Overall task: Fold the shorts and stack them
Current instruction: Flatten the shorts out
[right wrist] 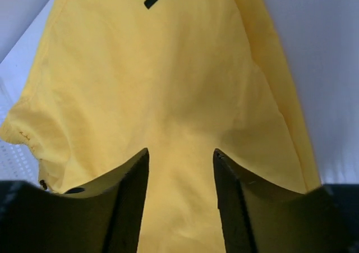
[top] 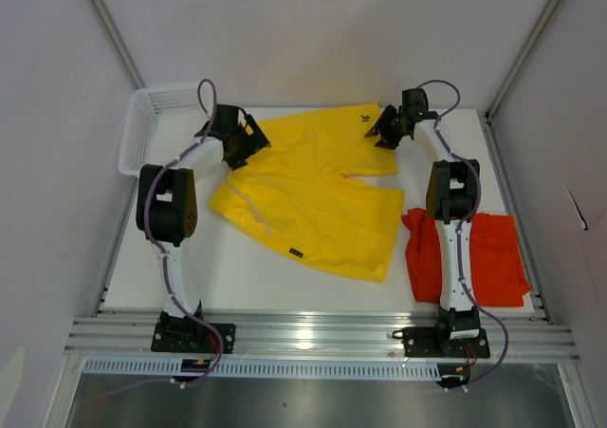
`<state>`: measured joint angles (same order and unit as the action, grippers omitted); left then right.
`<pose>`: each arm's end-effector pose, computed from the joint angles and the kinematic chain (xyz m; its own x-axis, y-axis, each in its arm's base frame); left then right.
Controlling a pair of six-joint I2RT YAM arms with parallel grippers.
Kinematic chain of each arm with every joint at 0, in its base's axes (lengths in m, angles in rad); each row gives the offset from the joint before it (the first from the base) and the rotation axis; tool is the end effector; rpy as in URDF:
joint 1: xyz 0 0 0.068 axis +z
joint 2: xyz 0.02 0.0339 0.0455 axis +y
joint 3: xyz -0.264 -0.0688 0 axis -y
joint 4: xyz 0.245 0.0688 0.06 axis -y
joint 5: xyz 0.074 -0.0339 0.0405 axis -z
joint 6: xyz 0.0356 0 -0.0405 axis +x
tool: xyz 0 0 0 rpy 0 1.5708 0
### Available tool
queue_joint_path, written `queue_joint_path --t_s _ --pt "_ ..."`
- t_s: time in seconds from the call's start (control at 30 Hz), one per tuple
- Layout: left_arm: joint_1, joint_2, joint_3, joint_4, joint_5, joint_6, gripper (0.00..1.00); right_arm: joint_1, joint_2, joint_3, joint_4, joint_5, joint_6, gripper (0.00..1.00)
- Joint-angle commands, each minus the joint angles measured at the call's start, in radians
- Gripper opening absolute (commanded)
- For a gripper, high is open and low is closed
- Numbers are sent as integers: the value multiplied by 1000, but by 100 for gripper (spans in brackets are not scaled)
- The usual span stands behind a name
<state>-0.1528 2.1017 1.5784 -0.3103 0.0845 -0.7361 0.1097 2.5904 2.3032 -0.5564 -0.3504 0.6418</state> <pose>0.4635 -0.0744 0.1896 -0.6818 -0.5719 -0.4562 -0.3373 0.7991 -0.4976 0.5635 0.0744 0.1596 -0.7921 0.4784 -0.3790 0.1805 0.7768 0.6034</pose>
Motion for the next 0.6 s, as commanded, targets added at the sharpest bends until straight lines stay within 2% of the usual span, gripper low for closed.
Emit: queue_joint_path --t_s 0.0,0.1,0.13,0.2,0.23,0.27,0.3,0.33,0.37,0.43,0.5,0.57 --pt "-7 -213 5 -35 3 21 99 -10 -168 7 -14 -35 -36 54" --pt "-7 -377 -105 -46 30 17 99 -13 -321 -85 -19 -42 -56 65" --pt "-5 -422 -130 -59 24 9 99 -13 -422 -185 -11 -41 -59 68" --pt "-7 -564 -260 -58 6 -11 99 -8 -542 -322 36 -18 -56 83" --pt "-7 -610 -291 -43 3 -17 99 -4 -670 -397 52 -1 -48 90" --pt "-5 -697 -390 -35 1 -23 99 -1 -740 -563 102 28 -36 99" --pt "-4 -736 -426 -32 0 -37 99 2 -807 -649 131 39 -15 100" --pt "-1 -776 -454 -32 -3 -45 99 8 -940 -730 153 54 4 99" --pt "-1 -813 -513 -32 -8 -52 99 13 -1005 -884 180 76 24 99" --pt "1 -928 -607 -33 -12 -69 99 37 -1129 -1023 203 122 85 100" --pt "1 -1046 -726 -42 -26 -85 99 71 -1314 -1190 190 216 142 99" --pt "4 -1120 -790 -75 -57 -88 99 149 -1482 -1272 106 318 261 95"
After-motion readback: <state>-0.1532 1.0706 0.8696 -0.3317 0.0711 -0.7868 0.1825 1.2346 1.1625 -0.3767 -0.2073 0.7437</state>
